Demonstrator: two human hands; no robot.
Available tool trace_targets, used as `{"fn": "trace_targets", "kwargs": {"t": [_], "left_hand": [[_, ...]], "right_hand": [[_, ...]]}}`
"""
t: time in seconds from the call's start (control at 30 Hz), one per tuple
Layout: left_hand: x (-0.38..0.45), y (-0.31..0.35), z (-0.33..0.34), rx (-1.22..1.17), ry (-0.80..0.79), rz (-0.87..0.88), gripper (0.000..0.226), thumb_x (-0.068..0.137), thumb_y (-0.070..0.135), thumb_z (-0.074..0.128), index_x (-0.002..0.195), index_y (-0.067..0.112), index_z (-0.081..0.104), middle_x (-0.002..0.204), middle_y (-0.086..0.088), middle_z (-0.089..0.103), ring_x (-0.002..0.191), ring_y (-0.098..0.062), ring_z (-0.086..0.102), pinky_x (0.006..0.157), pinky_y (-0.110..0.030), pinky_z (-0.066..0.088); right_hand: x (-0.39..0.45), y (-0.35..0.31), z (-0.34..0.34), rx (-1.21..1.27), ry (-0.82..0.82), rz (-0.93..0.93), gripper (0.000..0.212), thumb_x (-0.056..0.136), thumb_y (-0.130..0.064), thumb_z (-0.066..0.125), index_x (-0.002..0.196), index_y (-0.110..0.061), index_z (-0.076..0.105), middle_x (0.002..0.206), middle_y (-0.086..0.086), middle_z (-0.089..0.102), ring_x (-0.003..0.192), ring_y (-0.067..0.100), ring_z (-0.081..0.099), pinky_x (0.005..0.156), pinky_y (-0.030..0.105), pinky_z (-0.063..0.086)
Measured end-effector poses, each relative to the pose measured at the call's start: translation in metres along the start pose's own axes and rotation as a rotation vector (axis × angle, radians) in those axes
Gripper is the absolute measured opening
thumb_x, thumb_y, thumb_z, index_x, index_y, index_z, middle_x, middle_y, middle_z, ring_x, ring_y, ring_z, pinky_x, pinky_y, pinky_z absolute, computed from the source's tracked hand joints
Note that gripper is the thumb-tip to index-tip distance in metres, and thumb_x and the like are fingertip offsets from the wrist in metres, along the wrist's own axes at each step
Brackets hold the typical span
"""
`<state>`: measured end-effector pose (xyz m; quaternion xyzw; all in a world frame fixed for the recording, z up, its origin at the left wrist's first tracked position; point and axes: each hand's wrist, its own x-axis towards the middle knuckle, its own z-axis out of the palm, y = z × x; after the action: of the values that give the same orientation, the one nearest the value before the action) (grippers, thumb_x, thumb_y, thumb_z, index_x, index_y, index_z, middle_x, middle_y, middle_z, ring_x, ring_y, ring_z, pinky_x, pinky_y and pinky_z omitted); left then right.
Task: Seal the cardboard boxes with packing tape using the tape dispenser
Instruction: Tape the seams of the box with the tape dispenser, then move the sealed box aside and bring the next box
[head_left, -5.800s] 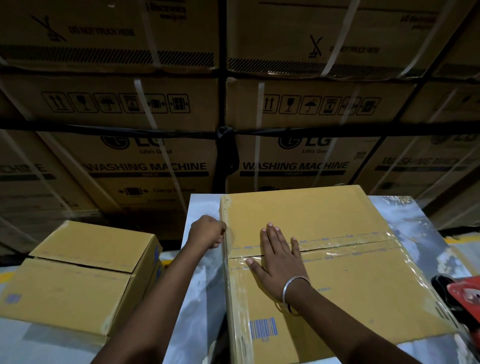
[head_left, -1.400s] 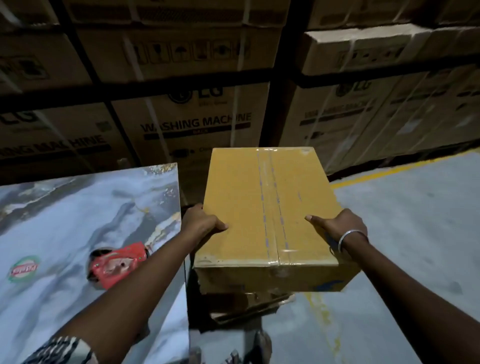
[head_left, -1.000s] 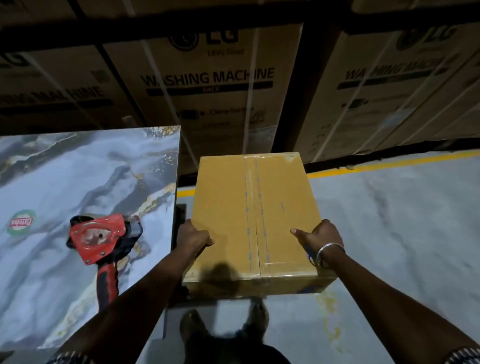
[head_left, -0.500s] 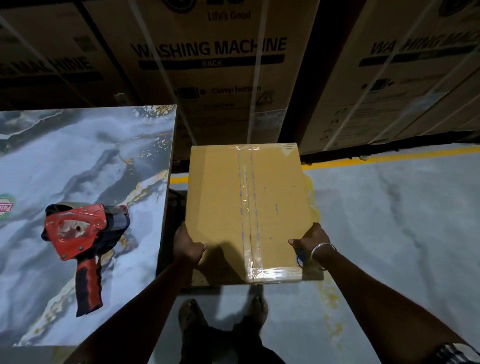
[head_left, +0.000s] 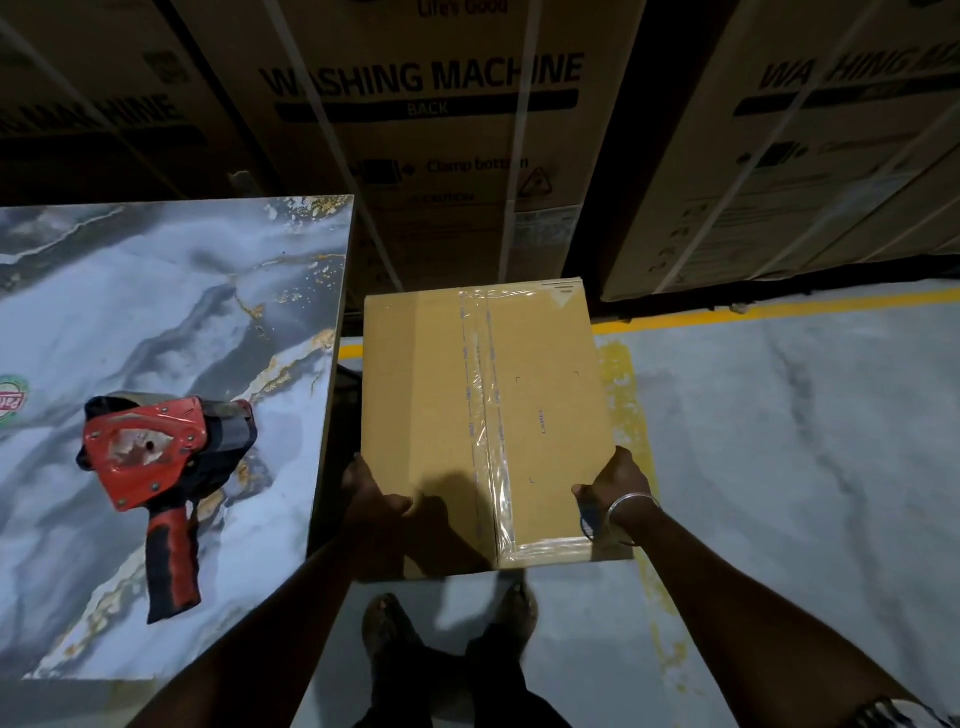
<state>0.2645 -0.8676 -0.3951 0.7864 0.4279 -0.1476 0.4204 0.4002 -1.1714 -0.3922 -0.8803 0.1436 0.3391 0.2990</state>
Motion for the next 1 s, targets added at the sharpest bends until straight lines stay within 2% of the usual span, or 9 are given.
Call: {"fn": "trace_targets", "kwargs": {"t": [0.13, 0.2, 0.3, 0.4, 0.47, 0.53, 0.63, 0.83, 1.0], "left_hand": [[-0.003, 0.005, 0.003, -0.002, -0.057, 0.055, 0.121, 0.065, 0.035, 0.081, 0.159, 0.009, 0.009, 0.164, -0.018, 0.010, 0.147, -0.039, 0.022, 0.116, -0.047, 0.029], [0.001, 0.004, 0.004, 0.015, -0.069, 0.096, 0.128, 0.058, 0.052, 0.073, 0.160, 0.010, 0.009, 0.166, -0.016, 0.003, 0.150, -0.038, 0.014, 0.118, -0.048, 0.026], [-0.001, 0.001, 0.005, 0.137, -0.085, 0.144, 0.118, 0.068, 0.059, 0.071, 0.160, 0.015, 0.012, 0.166, -0.015, -0.003, 0.152, -0.037, 0.004, 0.119, -0.052, 0.019], [-0.001, -0.006, 0.005, 0.458, -0.082, 0.389, 0.080, 0.087, 0.059, 0.056, 0.151, 0.013, 0.041, 0.156, -0.027, 0.031, 0.140, -0.055, 0.028, 0.104, -0.070, 0.028], [0.008, -0.017, 0.010, 0.572, -0.188, 0.431, 0.080, 0.076, 0.038, 0.081, 0.144, 0.012, 0.048, 0.146, -0.030, 0.045, 0.125, -0.062, 0.044, 0.088, -0.078, 0.035], [0.008, -0.009, 0.011, 0.621, -0.190, 0.458, 0.091, 0.074, 0.020, 0.086, 0.151, 0.013, 0.038, 0.153, -0.026, 0.035, 0.132, -0.059, 0.040, 0.094, -0.071, 0.041], [0.007, 0.008, 0.007, 0.683, -0.269, 0.403, 0.076, 0.098, 0.025, 0.058, 0.160, 0.016, 0.014, 0.167, -0.012, 0.007, 0.152, -0.039, 0.010, 0.117, -0.051, 0.024], [-0.010, 0.017, -0.011, 0.598, -0.320, 0.367, 0.075, 0.094, 0.029, 0.057, 0.156, 0.007, 0.021, 0.163, -0.011, 0.025, 0.151, -0.029, 0.020, 0.123, -0.042, 0.018], [-0.070, 0.056, -0.051, 0.380, -0.145, 0.503, 0.059, 0.097, 0.022, 0.053, 0.153, 0.014, 0.036, 0.156, -0.005, 0.040, 0.151, -0.018, 0.022, 0.118, -0.029, 0.026]], "right_hand": [[-0.001, 0.004, 0.004, 0.012, 0.022, 0.033, 0.066, 0.074, -0.018, 0.089, 0.125, -0.004, 0.049, 0.107, 0.012, 0.065, 0.089, 0.029, 0.056, 0.079, 0.029, 0.043], [-0.002, 0.005, 0.003, 0.006, 0.017, 0.051, 0.070, 0.075, -0.018, 0.089, 0.129, -0.003, 0.047, 0.109, 0.011, 0.062, 0.101, 0.035, 0.060, 0.081, 0.030, 0.043], [-0.010, 0.004, 0.005, -0.019, 0.048, 0.028, 0.095, 0.074, -0.017, 0.088, 0.149, -0.001, 0.032, 0.146, 0.020, 0.047, 0.132, 0.038, 0.049, 0.102, 0.038, 0.044], [-0.022, 0.004, 0.011, -0.355, 0.148, -0.275, 0.091, 0.080, -0.019, 0.078, 0.156, -0.012, 0.029, 0.161, 0.014, 0.029, 0.139, 0.036, 0.042, 0.111, 0.042, 0.042], [-0.029, -0.003, 0.016, -0.570, 0.105, -0.447, 0.073, 0.082, -0.017, 0.070, 0.149, -0.016, 0.042, 0.156, 0.010, 0.035, 0.133, 0.033, 0.047, 0.105, 0.042, 0.047], [-0.037, -0.012, 0.020, -0.633, 0.005, -0.425, 0.062, 0.087, -0.018, 0.065, 0.146, -0.017, 0.044, 0.156, 0.006, 0.033, 0.136, 0.030, 0.040, 0.102, 0.041, 0.049], [-0.045, -0.023, 0.020, -0.668, -0.050, -0.366, 0.055, 0.090, -0.020, 0.063, 0.142, -0.015, 0.046, 0.155, 0.006, 0.032, 0.137, 0.030, 0.038, 0.099, 0.041, 0.049], [-0.066, -0.050, 0.012, -0.601, -0.099, -0.354, 0.050, 0.095, -0.032, 0.058, 0.142, -0.018, 0.047, 0.141, 0.008, 0.050, 0.129, 0.032, 0.049, 0.097, 0.044, 0.051], [-0.106, -0.094, 0.016, -0.523, -0.036, -0.435, 0.046, 0.098, -0.038, 0.053, 0.140, -0.018, 0.053, 0.133, 0.010, 0.057, 0.125, 0.033, 0.054, 0.097, 0.041, 0.051]]}}
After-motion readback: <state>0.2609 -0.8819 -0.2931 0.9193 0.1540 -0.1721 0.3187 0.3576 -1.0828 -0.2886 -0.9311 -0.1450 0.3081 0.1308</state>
